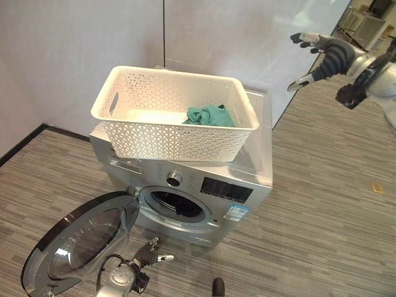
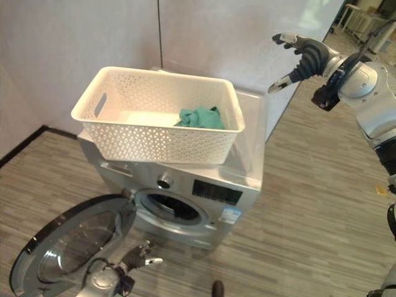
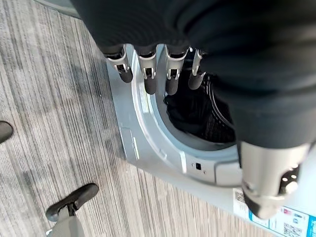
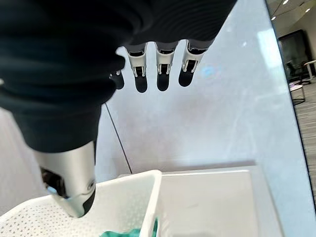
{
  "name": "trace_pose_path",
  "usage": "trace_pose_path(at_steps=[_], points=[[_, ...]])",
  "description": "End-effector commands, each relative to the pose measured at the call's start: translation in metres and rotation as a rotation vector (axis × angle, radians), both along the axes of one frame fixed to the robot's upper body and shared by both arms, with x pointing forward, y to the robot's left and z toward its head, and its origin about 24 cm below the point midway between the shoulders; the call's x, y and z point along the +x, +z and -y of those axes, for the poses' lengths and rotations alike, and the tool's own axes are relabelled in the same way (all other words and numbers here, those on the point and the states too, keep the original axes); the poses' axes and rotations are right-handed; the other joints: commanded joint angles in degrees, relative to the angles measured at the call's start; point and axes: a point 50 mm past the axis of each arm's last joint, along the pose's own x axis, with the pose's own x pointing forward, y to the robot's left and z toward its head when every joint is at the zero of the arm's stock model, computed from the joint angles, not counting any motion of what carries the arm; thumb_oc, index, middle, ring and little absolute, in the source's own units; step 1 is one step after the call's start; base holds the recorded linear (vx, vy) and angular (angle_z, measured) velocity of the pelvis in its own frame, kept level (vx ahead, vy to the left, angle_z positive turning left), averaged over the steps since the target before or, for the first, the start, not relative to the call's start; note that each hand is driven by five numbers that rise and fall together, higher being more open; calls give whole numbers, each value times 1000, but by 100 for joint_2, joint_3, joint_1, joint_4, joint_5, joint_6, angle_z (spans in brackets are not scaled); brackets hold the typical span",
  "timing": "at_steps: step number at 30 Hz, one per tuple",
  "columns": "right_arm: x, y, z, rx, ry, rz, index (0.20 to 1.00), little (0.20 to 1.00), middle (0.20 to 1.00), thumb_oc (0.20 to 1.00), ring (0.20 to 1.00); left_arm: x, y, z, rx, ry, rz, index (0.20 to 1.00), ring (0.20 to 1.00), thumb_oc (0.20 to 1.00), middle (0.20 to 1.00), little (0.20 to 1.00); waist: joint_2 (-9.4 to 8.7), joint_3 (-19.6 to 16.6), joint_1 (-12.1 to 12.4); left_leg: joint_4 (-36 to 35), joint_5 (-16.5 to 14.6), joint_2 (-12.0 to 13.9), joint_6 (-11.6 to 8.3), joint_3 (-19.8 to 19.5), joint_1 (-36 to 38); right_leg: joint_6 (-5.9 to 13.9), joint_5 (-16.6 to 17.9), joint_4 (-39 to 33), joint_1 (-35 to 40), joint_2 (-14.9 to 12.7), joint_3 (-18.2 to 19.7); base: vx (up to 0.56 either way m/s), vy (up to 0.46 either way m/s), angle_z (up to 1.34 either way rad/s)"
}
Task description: Grab the laundry basket,head to the washer,open it,put in the laundry and shut it.
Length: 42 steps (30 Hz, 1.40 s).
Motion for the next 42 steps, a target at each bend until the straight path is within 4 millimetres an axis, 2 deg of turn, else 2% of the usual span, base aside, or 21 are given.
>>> trace_pose_path(at_steps=[1,4,5,7,8,10,21,23,25,32,38,42], points=[[0,40,-1,-8,-31,105,1000,1000,1000,1000,1000,19,15,-1,-2,-53,80,1000,1000,1000,1000,1000,-86,6,251,335,-633,265,90,-334,-14,196,-338,182,-104,-206,-350,15,-3,-6],[14,33,-17,15,-22,83,1000,1000,1000,1000,1000,17,14,-1,-12,-43,68,1000,1000,1000,1000,1000,-68,33,343,364,-631,269,96,-331,-30,180,-341,154,-86,-196,-359,0,0,0],[15,34,-17,14,-21,83,1000,1000,1000,1000,1000,17,14,-1,-13,-42,69,1000,1000,1000,1000,1000,-66,33,338,366,-632,269,96,-330,-30,180,-341,153,-85,-196,-358,0,0,0],[22,32,-34,16,4,76,1000,1000,1000,1000,1000,15,12,0,-14,-44,55,1000,1000,1000,1000,1000,-58,73,402,419,-624,274,86,-370,-85,153,-375,163,-88,-187,-367,0,0,0],[22,32,-34,16,4,77,1000,1000,1000,1000,1000,15,12,0,-14,-43,55,1000,1000,1000,1000,1000,-57,71,395,425,-627,275,85,-374,-91,153,-377,165,-90,-187,-371,9,-14,4],[24,32,-47,36,39,63,1000,1000,1000,1000,1000,15,11,-1,-10,-46,46,1000,1000,1000,1000,1000,-67,104,448,488,-609,291,61,-441,-179,122,-424,218,-112,-190,-408,2,-26,17],[43,21,-68,-11,-1,6,1000,1000,1000,1000,1000,13,7,0,-1,-68,15,1000,1000,1000,1000,1000,-72,77,582,534,-604,322,41,-598,-246,70,-525,278,-25,-182,-585,19,-15,11],[46,12,-64,-57,-35,-21,1000,1000,1000,1000,1000,13,8,0,1,-68,20,1000,1000,1000,1000,1000,-87,92,612,540,-595,323,42,-656,-275,51,-554,298,-19,-182,-633,14,-3,5],[46,12,-64,-58,-35,-21,1000,1000,1000,1000,1000,13,8,0,1,-68,19,1000,1000,1000,1000,1000,-88,90,605,542,-596,324,42,-663,-279,50,-557,300,-19,-183,-639,9,-6,11],[50,-10,-44,-133,-114,-104,1000,1000,1000,1000,1000,11,10,1,-7,-89,16,1000,1000,1000,1000,1000,-120,160,665,552,-588,340,41,-765,-312,25,-619,368,-6,-168,-713,10,-8,8],[52,-18,-41,-170,-131,-144,1000,1000,1000,1000,1000,13,14,5,-25,-115,30,1000,1000,1000,1000,1000,-150,245,719,580,-569,369,26,-804,-381,13,-646,415,-52,-147,-749,0,-5,1],[55,-23,-35,-175,-169,-175,1000,1000,1000,1000,1000,15,17,5,-37,-107,46,1000,1000,1000,1000,1000,-218,310,853,612,-538,414,1,-866,-463,-7,-661,388,-52,-112,-824,9,-51,11]])
